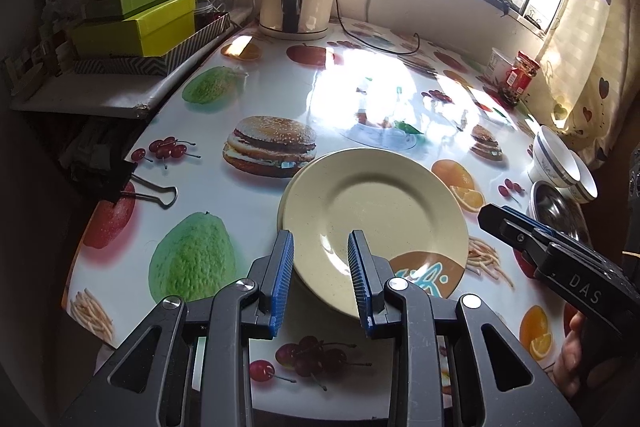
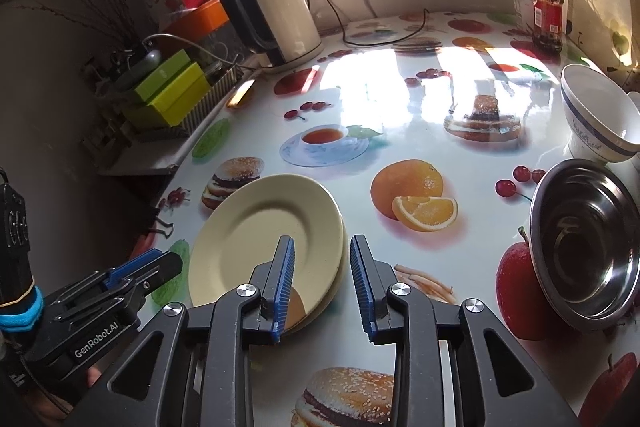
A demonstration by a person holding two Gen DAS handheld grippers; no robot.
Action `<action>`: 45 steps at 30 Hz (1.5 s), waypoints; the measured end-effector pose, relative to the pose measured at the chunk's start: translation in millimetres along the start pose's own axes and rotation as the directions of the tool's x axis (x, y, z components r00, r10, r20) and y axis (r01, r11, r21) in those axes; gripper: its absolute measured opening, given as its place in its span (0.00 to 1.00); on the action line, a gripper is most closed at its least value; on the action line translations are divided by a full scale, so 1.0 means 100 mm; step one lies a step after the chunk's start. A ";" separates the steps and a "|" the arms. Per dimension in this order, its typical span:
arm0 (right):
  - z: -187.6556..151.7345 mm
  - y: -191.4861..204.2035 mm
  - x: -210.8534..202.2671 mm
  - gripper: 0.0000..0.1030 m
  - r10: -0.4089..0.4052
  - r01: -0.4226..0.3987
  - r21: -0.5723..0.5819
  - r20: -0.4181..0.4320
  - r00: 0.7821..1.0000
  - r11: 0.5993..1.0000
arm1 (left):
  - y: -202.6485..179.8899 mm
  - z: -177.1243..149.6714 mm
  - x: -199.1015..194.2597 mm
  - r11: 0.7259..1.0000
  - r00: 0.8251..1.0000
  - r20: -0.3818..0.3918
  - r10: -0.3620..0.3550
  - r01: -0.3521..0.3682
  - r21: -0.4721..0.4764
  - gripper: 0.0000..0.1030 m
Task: Organize plates and bowls
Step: 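Settle the beige plate on the stack and open both grippers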
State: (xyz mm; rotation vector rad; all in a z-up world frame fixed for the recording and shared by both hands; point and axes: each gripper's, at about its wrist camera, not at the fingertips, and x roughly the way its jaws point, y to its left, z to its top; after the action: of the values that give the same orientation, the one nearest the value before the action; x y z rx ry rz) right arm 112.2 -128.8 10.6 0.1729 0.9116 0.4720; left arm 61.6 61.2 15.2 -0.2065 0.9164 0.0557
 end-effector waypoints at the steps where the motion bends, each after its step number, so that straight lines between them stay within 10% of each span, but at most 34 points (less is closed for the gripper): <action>1: -0.01 0.00 0.00 0.28 -0.001 0.001 0.000 -0.003 1.000 1.000 | 0.00 -0.01 0.01 1.000 1.000 -0.004 0.002 -0.002 -0.001 0.28; 45: -0.04 -0.06 0.50 0.29 0.049 -0.044 0.048 -0.101 0.994 0.998 | 0.30 0.01 0.45 0.982 0.988 -0.078 -0.136 0.124 -0.144 0.29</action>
State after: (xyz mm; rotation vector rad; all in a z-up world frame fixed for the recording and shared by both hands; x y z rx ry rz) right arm 136.4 -111.0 -29.8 0.2134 1.0204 0.5071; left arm 85.9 89.0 -24.8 -0.4001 0.9853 -0.0106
